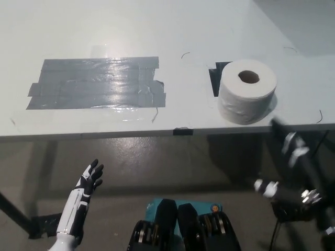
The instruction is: A toilet paper roll is kept on the black spot on the desk infront of the robot and the robot inserts its right thumb into the hole in the centre to grab the roll. Then it passes the roll to a person.
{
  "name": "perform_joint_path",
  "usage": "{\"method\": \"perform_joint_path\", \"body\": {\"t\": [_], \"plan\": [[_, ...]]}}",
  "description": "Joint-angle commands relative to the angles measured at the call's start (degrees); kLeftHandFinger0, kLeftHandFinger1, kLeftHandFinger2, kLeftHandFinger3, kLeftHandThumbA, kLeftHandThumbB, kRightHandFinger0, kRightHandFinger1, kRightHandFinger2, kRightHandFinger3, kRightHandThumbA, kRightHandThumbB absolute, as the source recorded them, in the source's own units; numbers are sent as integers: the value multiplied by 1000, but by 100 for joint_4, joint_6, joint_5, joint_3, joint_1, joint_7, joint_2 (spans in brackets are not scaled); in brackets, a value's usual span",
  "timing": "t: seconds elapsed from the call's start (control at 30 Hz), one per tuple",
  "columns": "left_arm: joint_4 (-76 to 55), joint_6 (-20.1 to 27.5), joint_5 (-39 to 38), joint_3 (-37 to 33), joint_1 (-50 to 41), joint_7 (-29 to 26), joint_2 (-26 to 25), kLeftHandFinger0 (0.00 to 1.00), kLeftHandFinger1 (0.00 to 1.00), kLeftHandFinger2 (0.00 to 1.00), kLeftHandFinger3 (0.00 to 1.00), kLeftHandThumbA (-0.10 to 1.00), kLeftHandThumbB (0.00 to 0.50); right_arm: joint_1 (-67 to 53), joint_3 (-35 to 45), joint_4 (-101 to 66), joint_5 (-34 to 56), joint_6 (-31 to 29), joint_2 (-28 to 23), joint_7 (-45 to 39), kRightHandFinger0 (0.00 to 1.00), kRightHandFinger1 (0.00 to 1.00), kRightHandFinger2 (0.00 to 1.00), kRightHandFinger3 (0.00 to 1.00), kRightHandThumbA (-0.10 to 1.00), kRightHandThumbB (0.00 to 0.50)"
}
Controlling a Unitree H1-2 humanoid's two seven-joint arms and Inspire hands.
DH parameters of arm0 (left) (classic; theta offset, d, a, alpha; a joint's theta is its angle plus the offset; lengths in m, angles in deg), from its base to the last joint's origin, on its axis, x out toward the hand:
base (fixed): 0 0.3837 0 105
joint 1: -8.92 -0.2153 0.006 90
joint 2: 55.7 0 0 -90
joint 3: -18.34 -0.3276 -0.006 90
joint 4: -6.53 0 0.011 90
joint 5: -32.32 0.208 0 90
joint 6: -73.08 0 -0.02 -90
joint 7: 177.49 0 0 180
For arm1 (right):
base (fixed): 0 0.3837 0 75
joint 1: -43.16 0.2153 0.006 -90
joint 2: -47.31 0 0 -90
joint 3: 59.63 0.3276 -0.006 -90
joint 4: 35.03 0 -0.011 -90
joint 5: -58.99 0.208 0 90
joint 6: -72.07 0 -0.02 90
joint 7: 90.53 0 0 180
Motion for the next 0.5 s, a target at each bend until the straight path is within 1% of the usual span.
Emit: {"method": "perform_joint_path", "body": {"t": [0.0, 0.03, 0.07, 0.1, 0.13, 0.17, 0.2, 0.23, 0.27, 0.3, 0.33, 0.4, 0.43, 0.47], "plan": [[-203, 159, 35, 7, 26, 30, -54, 1000, 1000, 1000, 1000, 1000, 174, 1159, 569, -869, 231, 1584, -794, -116, 1000, 1000, 1000, 1000, 1000, 342], [-197, 173, 66, 4, 28, 11, -46, 1000, 1000, 1000, 1000, 1000, 175, 1622, 572, -817, 140, 1991, -1113, -265, 1000, 1000, 1000, 1000, 1000, 309], [-201, 164, 73, 2, 30, 8, -44, 1000, 1000, 1000, 1000, 1000, 178, 1929, 546, -689, 147, 2162, -1281, -365, 1000, 1000, 1000, 1000, 968, 298], [-205, 153, 67, 0, 31, 11, -41, 1000, 1000, 1000, 1000, 1000, 179, 2285, 507, -455, 223, 2292, -1441, -484, 1000, 1000, 1000, 1000, 957, 305], [-201, 154, 55, 3, 31, 12, -36, 1000, 1000, 1000, 1000, 1000, 185, 2590, 434, -184, 311, 2406, -1576, -622, 1000, 1000, 1000, 1000, 967, 331], [-199, 150, 46, 5, 30, 12, -32, 1000, 1000, 1000, 1000, 1000, 185, 2809, 360, 31, 346, 2465, -1687, -741, 1000, 1000, 1000, 1000, 980, 338], [-177, 176, 48, 8, 51, 1, -23, 1000, 1000, 1000, 1000, 1000, 184, 3179, 174, 411, 328, 2477, -1914, -995, 1000, 1000, 1000, 1000, 1000, 360], [-156, 206, 54, 8, 57, -1, -27, 1000, 1000, 1000, 1000, 1000, 177, 3451, 26, 722, 311, 2477, -2054, -1187, 1000, 1000, 1000, 1000, 1000, 362], [-148, 211, 62, 9, 71, -1, -33, 1000, 1000, 1000, 1000, 1000, 182, 3734, -134, 1050, 273, 2477, -2178, -1381, 1000, 1000, 1000, 1000, 1000, 356], [-151, 206, 81, 10, 88, -10, -36, 1000, 1000, 1000, 1000, 1000, 183, 4240, -434, 1619, 71, 2477, -2345, -1752, 1000, 1000, 1000, 1000, 982, 346], [-159, 198, 103, 8, 89, -22, -30, 1000, 1000, 1000, 1000, 1000, 183, 4731, -771, 2166, -226, 2477, -2440, -2136, 1000, 1000, 1000, 1000, 970, 354], [-183, 187, 123, 0, 96, -22, -32, 1000, 1000, 1000, 1000, 1000, 180, 5096, -1041, 2597, -296, 2477, -2493, -2400, 1000, 1000, 1000, 1000, 975, 359], [-178, 168, 135, -1, 138, -23, -33, 1000, 1000, 1000, 1000, 1000, 181, 5507, -1160, 3267, -288, 2477, -2346, -2527, 1000, 1000, 1000, 1000, 860, 400], [-180, 170, 130, -5, 140, -16, -33, 1000, 1000, 1000, 1000, 1000, 178, 5629, -1212, 3495, -326, 2477, -2298, -2529, 1000, 1000, 1000, 1000, 833, 402]]}}
